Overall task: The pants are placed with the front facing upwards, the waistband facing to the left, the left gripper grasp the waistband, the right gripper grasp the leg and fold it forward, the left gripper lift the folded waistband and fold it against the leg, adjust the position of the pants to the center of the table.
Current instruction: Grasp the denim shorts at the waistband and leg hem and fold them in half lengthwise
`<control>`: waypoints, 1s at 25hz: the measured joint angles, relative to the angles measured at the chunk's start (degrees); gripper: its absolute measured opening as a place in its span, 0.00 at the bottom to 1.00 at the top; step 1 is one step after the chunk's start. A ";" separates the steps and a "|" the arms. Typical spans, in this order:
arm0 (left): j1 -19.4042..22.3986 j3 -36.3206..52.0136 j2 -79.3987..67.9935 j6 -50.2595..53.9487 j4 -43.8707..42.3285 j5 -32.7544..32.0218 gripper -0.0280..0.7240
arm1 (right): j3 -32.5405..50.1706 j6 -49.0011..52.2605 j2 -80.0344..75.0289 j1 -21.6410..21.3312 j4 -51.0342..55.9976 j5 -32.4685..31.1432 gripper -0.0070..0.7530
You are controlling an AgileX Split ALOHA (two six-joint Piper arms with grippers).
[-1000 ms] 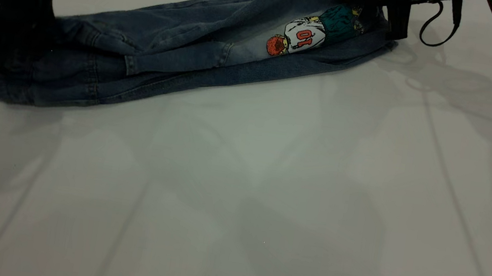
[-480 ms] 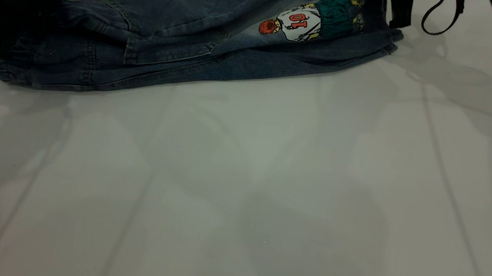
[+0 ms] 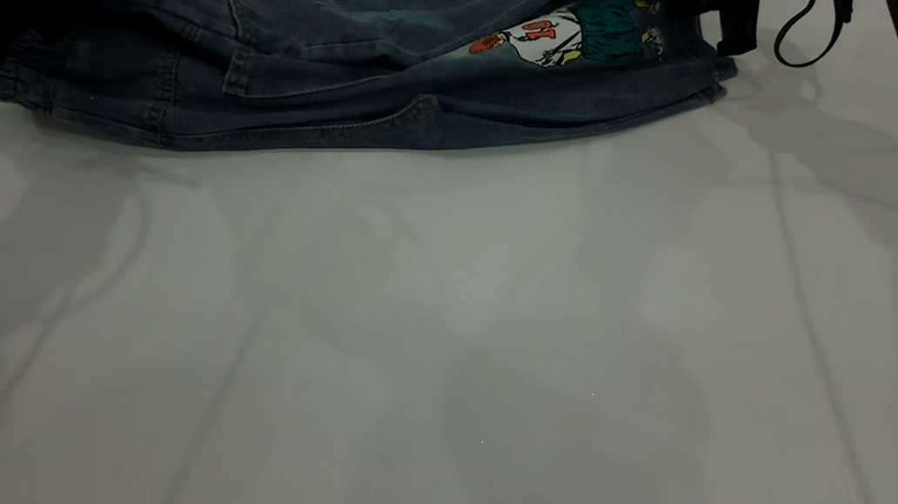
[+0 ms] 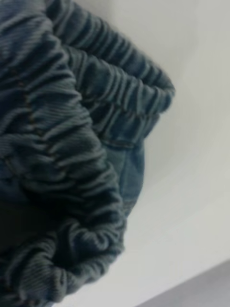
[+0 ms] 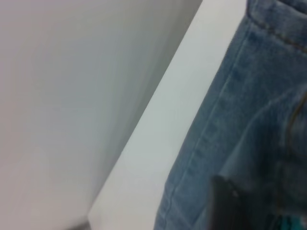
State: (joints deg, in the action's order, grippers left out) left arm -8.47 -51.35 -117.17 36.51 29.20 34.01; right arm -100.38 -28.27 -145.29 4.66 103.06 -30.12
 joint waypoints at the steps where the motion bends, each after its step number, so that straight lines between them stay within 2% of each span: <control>1: 0.26 0.00 0.00 0.21 -1.05 0.05 0.57 | 0.00 -0.95 0.00 0.00 0.02 -0.38 0.44; 4: 0.71 0.00 0.00 2.44 -2.88 0.00 0.65 | 0.00 -3.77 0.00 0.00 0.02 -1.37 0.54; 8: 1.18 0.00 0.00 11.44 -3.22 -0.17 0.67 | 0.00 -5.36 0.00 0.00 0.02 -2.16 0.62; 13: 1.90 0.00 0.00 17.58 -8.80 -1.43 0.67 | 0.00 -5.61 0.00 0.00 0.02 -3.97 0.65; 17: 3.20 0.00 0.24 17.99 -18.72 -2.51 0.67 | 0.00 -9.82 0.00 -0.12 -0.03 -9.27 0.65; 21: 6.45 0.00 3.49 17.99 -35.24 -10.14 0.68 | 0.00 -15.29 0.00 -0.13 -0.42 -16.85 0.65; 25: 9.07 0.00 10.11 19.20 -48.85 -23.37 0.68 | -0.02 -18.03 0.06 0.07 -4.34 -20.85 0.65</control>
State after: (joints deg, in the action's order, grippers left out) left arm 0.59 -51.35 -107.06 55.71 -19.65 10.64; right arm -100.40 -46.31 -145.24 4.73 98.72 -50.97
